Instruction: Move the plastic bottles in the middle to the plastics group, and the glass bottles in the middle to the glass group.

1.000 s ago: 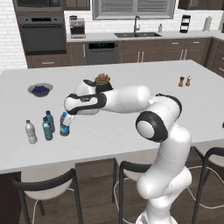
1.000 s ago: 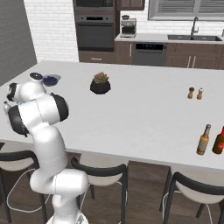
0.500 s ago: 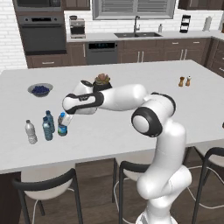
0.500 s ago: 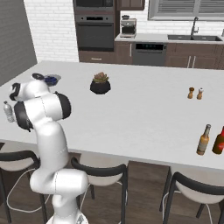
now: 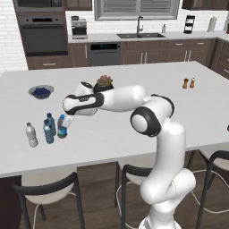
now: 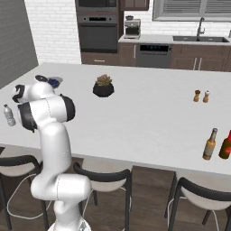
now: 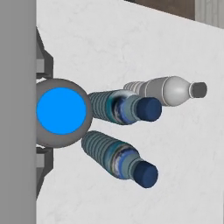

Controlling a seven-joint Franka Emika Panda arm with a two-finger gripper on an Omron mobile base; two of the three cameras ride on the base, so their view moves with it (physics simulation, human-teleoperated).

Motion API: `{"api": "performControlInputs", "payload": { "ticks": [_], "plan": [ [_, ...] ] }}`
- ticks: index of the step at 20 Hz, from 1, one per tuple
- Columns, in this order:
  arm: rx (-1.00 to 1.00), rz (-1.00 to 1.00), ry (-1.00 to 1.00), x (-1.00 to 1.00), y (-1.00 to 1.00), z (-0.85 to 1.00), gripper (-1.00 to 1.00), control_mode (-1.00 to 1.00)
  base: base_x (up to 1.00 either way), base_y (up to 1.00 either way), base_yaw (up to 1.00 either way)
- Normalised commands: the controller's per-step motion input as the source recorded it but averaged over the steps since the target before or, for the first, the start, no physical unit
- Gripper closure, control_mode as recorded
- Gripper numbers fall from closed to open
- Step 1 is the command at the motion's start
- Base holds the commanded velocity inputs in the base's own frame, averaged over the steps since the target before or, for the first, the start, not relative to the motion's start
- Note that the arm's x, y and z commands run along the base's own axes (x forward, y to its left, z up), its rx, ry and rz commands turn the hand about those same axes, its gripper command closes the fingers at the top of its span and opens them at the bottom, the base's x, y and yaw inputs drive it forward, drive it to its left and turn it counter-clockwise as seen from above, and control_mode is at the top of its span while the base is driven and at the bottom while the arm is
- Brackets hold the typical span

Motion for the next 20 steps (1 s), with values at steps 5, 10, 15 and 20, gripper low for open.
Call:
{"api": "performControlInputs", "payload": {
  "ticks": [5, 10, 15, 20],
  "plan": [
    [0.0, 0.02, 0.0, 0.05, 0.12, -0.1, 1.0, -1.0, 0.0, 0.0, 0.0],
    [-0.01, 0.0, 0.0, 0.0, 0.0, -0.02, 1.0, -1.0, 0.0, 0.0, 0.0],
    [-0.05, 0.0, 0.02, 0.0, 0.0, 0.01, 1.0, -1.0, 0.0, 0.0, 0.0],
    [-0.13, 0.0, 0.05, 0.07, 0.02, 0.15, 1.0, -1.0, 0.0, 0.0, 0.0]
  ]
}}
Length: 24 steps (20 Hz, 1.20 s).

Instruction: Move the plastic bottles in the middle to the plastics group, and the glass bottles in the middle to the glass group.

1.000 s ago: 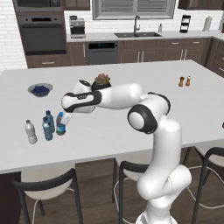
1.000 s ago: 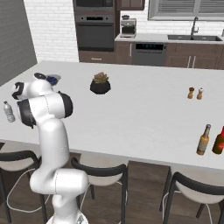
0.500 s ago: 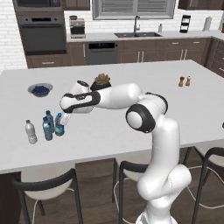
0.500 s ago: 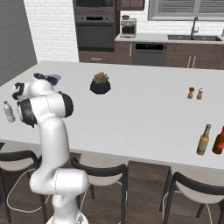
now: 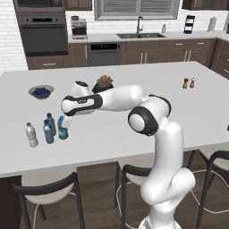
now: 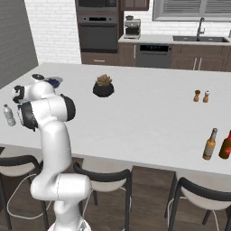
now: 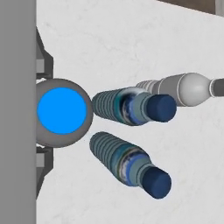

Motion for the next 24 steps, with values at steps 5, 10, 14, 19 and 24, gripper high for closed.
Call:
{"api": "performControlInputs", "payload": {
  "ticks": [5, 10, 14, 19, 24],
  "plan": [
    [-0.06, 0.0, 0.01, 0.04, -0.01, 0.09, 1.0, -1.0, 0.0, 0.0, 0.0],
    [0.0, 0.0, 0.0, 0.12, -0.01, -0.05, 1.0, -1.0, 0.0, 0.0, 0.0],
    [0.0, 0.0, 0.01, 0.29, 0.0, -0.01, 1.0, -1.0, 0.0, 0.0, 0.0],
    [0.0, 0.0, 0.0, 0.26, 0.0, -0.35, 1.0, -1.0, 0.0, 0.0, 0.0],
    [0.0, 0.0, 0.0, 0.06, 0.0, -0.36, 1.0, -1.0, 0.0, 0.0, 0.0]
  ]
}}
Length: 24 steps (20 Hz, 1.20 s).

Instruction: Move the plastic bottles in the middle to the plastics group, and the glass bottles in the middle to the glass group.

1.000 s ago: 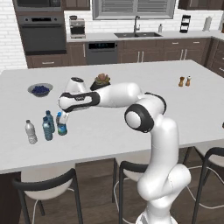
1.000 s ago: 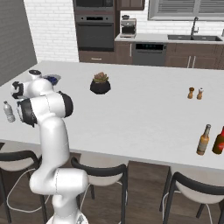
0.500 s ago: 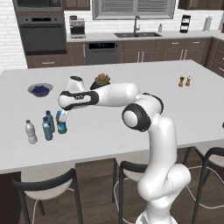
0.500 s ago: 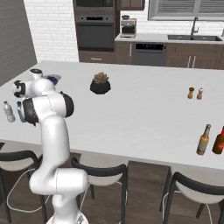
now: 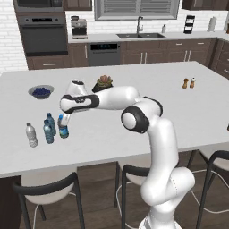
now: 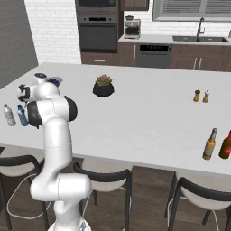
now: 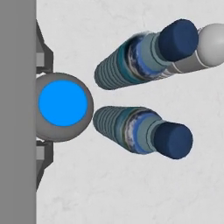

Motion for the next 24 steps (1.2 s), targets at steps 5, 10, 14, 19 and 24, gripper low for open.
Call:
{"api": "performControlInputs", "payload": {
  "ticks": [5, 10, 14, 19, 24],
  "plan": [
    [0.0, 0.0, 0.0, 0.0, 0.0, -0.02, 1.0, -1.0, 0.0, 0.0, 0.0],
    [0.0, 0.01, 0.0, 0.0, 0.04, 0.0, 1.0, -1.0, 0.0, 0.0, 0.0],
    [0.0, 0.01, 0.0, 0.0, 0.02, 0.0, 1.0, -1.0, 0.0, 0.0, 0.0],
    [0.01, 0.01, 0.0, 0.0, 0.0, 0.0, 1.0, -1.0, 0.0, 0.0, 0.0],
    [0.0, 0.0, 0.0, 0.0, 0.0, 0.0, -1.0, -1.0, 0.0, 0.0, 0.0]
  ]
}}
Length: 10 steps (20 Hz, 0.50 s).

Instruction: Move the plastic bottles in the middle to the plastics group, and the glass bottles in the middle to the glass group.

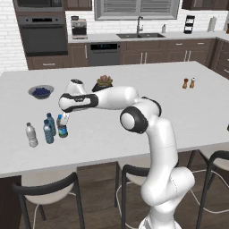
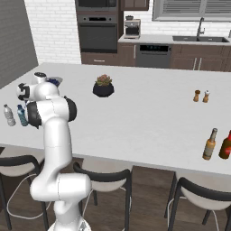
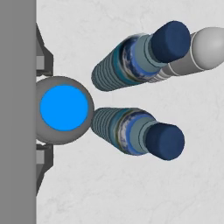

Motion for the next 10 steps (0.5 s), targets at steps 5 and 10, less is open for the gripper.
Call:
{"api": "performControlInputs", "payload": {
  "ticks": [5, 10],
  "plan": [
    [0.0, 0.0, 0.0, 0.0, 0.0, 0.01, -1.0, -1.0, 0.0, 0.0, 0.0],
    [0.0, 0.0, 0.0, -0.03, 0.0, 0.1, -1.0, -1.0, 0.0, 0.0, 0.0]
  ]
}}
